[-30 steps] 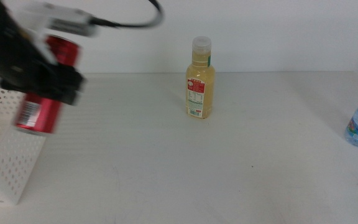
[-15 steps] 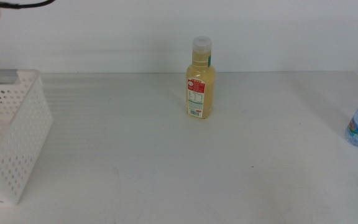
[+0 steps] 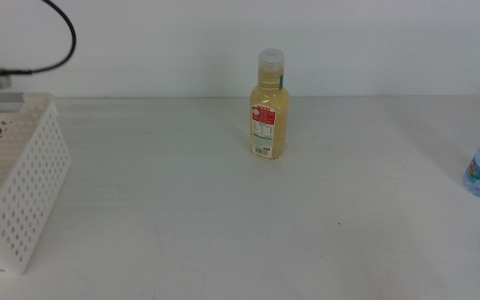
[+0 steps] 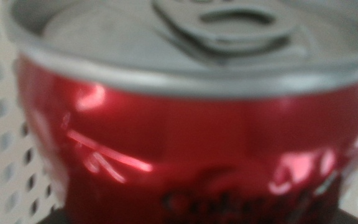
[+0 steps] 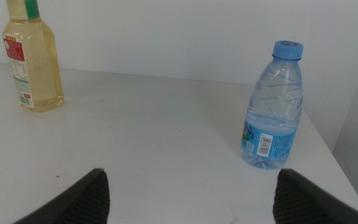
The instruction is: Use arms to grab the bottles and put them into the dustbin to the left of the table.
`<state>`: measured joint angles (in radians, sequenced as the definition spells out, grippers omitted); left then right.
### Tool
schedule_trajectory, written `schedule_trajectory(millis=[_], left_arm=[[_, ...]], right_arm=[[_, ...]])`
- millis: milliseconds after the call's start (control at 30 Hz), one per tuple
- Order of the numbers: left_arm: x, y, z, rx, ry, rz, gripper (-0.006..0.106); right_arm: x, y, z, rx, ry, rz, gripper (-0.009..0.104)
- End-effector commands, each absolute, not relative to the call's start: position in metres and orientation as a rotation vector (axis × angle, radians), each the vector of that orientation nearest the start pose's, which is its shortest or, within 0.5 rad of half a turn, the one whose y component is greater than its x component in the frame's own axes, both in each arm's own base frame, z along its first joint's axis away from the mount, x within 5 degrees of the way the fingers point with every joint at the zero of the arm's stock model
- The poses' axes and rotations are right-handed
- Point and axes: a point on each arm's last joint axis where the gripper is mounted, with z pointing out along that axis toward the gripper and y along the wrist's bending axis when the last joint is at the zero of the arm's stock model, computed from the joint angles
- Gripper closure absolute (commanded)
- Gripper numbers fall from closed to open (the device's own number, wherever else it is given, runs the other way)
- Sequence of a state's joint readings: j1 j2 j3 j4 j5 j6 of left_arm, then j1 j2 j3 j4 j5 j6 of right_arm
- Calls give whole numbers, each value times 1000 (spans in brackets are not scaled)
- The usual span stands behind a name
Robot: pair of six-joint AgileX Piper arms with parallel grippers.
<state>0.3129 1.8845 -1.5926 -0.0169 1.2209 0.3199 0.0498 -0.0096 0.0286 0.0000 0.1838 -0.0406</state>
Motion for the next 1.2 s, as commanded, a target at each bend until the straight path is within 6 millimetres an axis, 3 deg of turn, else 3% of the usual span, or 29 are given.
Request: schedule_trajectory(millis=[0, 333, 600, 667, 700, 767, 867, 1000, 1167], left_arm=[[371, 118, 279, -1, 2923, 63, 105], [390, 124, 229, -10, 3006, 20, 105], [394, 122, 218, -19, 3023, -30, 99], [394, 122, 218, -19, 3023, -30, 92], [394, 122, 218, -20, 3023, -33, 83], [394, 123, 217, -8, 3025, -12, 30], [393, 124, 218, 0, 3030, 8, 10], [390, 123, 228, -9, 3022, 27, 10], [387, 117, 268, -70, 3010, 104, 10]], right_arm=[[54, 2, 198, -76, 1577, -11, 19], [54, 2, 198, -76, 1577, -11, 19], [54, 2, 198, -76, 1577, -11, 19], [54, 2, 198, -76, 1577, -11, 19], [54, 2, 198, -76, 1577, -11, 19], [54, 2, 198, -76, 1577, -11, 19], [54, 2, 198, -76, 1577, -11, 19], [54, 2, 198, -76, 1577, -11, 19], [54, 2, 198, -76, 1577, -11, 19]])
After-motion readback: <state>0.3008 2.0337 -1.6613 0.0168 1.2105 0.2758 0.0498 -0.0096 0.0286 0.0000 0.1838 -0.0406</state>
